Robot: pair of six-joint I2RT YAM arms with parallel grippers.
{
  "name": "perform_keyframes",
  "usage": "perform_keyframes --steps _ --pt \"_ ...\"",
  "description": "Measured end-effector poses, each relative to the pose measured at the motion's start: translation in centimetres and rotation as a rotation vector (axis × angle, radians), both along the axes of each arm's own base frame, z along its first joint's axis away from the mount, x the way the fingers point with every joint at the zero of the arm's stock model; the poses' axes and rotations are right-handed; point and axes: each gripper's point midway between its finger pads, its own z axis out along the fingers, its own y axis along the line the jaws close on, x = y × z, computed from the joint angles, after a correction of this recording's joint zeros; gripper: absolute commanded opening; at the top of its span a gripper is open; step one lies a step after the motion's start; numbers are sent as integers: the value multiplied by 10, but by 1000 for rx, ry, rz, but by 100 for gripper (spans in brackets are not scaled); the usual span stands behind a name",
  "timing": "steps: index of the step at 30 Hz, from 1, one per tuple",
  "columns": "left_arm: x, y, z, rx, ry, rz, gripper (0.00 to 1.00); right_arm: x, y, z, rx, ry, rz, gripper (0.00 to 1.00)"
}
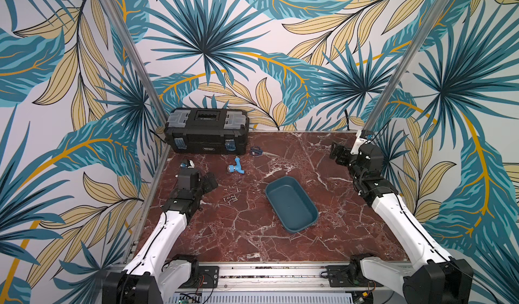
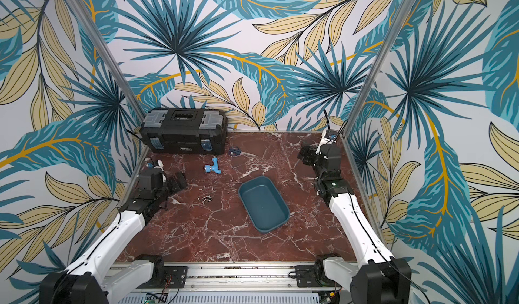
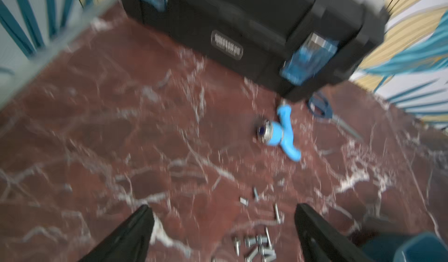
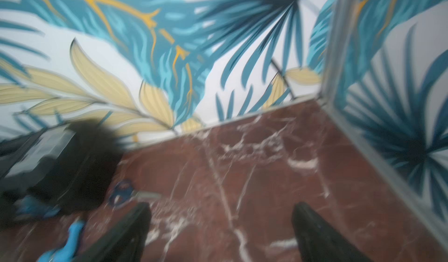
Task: Put the screws on the desktop into the storage box
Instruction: Pick up the screw from the center of the board.
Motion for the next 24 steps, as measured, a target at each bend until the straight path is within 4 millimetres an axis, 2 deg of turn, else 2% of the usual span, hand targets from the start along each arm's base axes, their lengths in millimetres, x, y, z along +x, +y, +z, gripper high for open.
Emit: perform_keyframes --steps 4,7,9,13,16,21,24 --pt "-20 -25 -40 -10 243 -72 82 -26 21 -65 78 276 96 85" --pt "-31 -34 -68 4 390 -102 70 -47 29 -95 118 404 131 84" --pt "-36 -34 -84 15 471 -104 66 -57 32 -108 133 458 140 83" --pt "-39 -33 -101 33 565 -108 58 -68 36 -119 152 512 157 81" --pt "-34 -34 -104 39 580 -117 54 -69 39 -120 165 521 169 81" --pt "-29 -37 -111 46 611 -133 40 -70 41 -124 177 541 179 80" --pt "-29 -39 -116 39 628 -140 37 -71 43 -125 181 547 184 80"
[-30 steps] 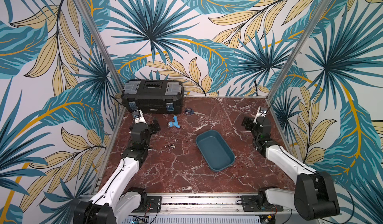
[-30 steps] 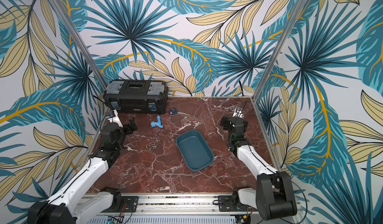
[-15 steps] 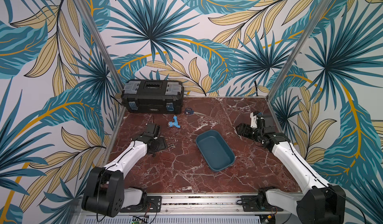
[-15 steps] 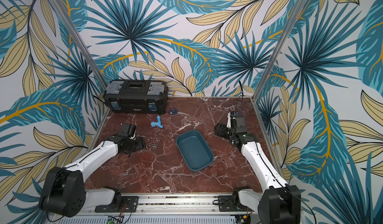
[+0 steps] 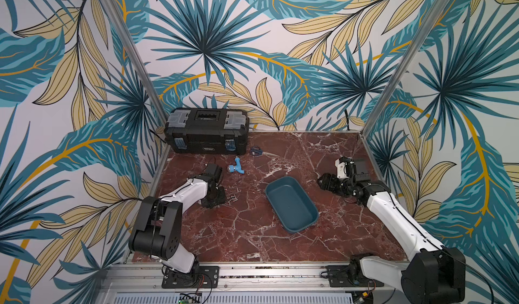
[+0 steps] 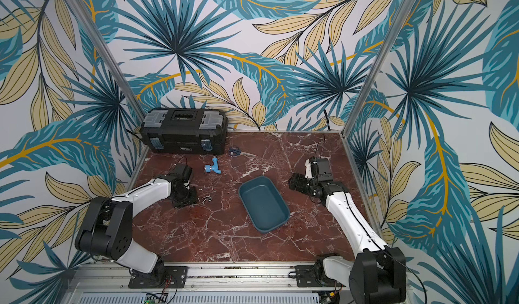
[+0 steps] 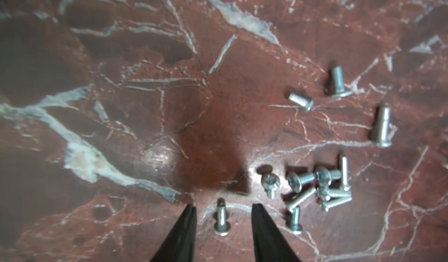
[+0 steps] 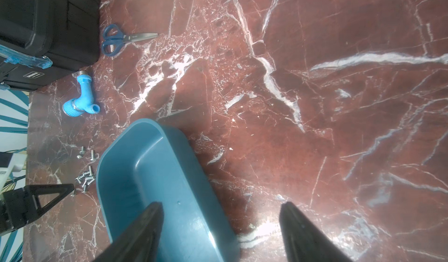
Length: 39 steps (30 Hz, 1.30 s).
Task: Put the screws on the desktop into the storage box
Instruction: Pick up the screw from the center of the board.
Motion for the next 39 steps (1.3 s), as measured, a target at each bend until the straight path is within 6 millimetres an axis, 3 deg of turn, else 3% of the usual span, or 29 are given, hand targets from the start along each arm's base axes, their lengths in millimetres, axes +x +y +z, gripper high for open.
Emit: perform_keyframes --steps 5,9,17,22,29,32,35,37,39 --pt "-2 0 -1 -3 10 6 32 0 1 0 5 0 4 80" --pt "-3 -1 -3 -6 17 3 21 0 1 0 8 2 2 79" --pt "-4 -1 -7 -5 33 1 18 0 2 -4 17 18 0 79" --pt "-4 0 -8 4 34 -9 0 0 3 -4 22 22 0 79" --pt "-7 -1 -3 -4 34 -10 0 0 5 -6 34 33 2 78" --pt "-6 -10 18 -56 -22 -25 0 0 5 -8 37 39 -1 78" --pt "-1 -32 62 -133 -151 -71 0 -1 6 -9 38 43 0 78" --pt "1 -57 95 -193 -239 -129 0 -1 6 -9 38 43 -1 77" --pt "1 -96 130 -273 -323 -213 0 0 5 -9 38 45 -2 77"
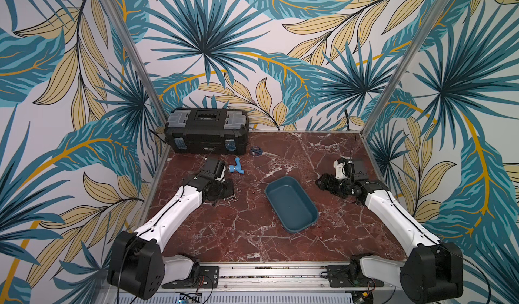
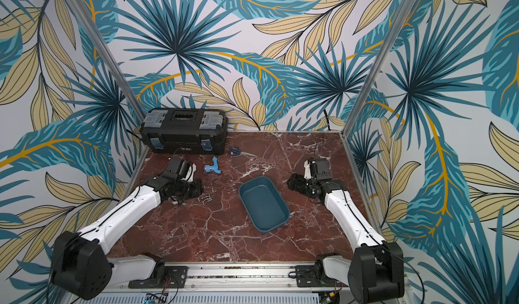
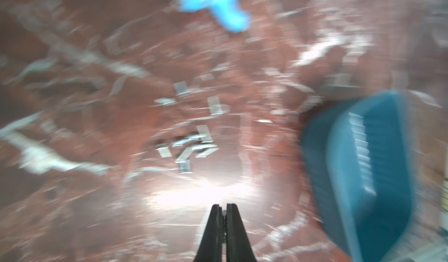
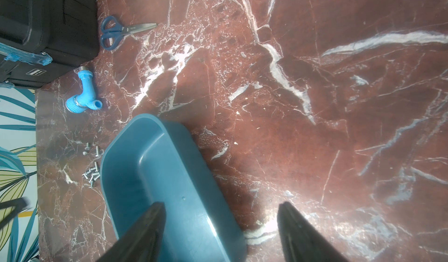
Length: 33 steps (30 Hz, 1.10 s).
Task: Put the screws on the desktop into the storage box
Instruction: Pick up the screw from the center of the board, then place the screw in the storage box, then pick up the screw from the center of the board.
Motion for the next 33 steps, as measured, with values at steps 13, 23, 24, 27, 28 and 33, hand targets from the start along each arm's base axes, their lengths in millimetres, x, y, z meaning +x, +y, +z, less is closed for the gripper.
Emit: perform_keyframes --steps 13,23,24,27,28,33 --pt "-28 -212 -11 -42 10 -394 0 1 -2 -1 -9 2 -13 75" --pt "-25 -209 -56 44 86 -366 64 1 -3 -1 -11 2 -15 74" --pt "-25 -207 -55 51 82 -367 65 1 -3 -1 -11 2 -14 73" --pt "-22 -193 -45 76 67 -356 65 -1 3 2 -11 5 4 69" --pt "-19 -186 -37 77 55 -347 65 -1 7 4 -11 2 16 68" --pt "13 -95 42 34 -103 -149 65 1 50 38 -2 -56 140 62"
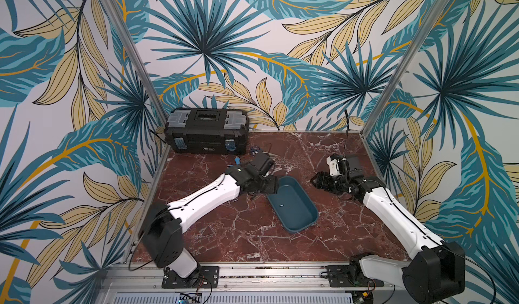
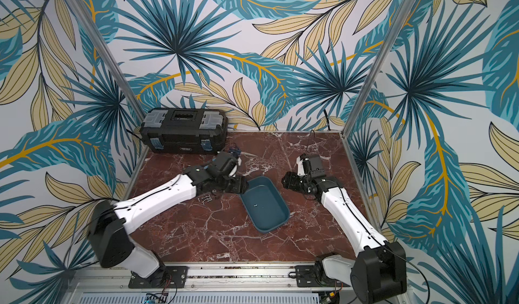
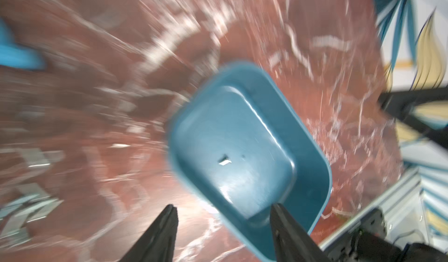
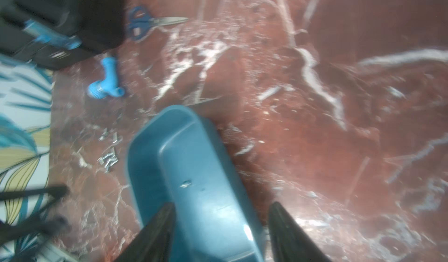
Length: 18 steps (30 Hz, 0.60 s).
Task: Put the screws on the desktop into the storage box
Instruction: Pick up the screw from the center of the board.
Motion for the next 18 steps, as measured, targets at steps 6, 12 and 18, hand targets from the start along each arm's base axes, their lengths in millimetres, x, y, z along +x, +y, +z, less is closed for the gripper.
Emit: perform_keyframes --steps 6,12,18 --pt "-16 160 33 50 -109 366 65 0 96 22 -9 -19 261 55" --pt "-53 211 32 149 -83 456 65 -9 181 -9 -74 59 443 53" --pt "-73 225 37 224 -109 440 70 1 254 -46 -169 94 547 48"
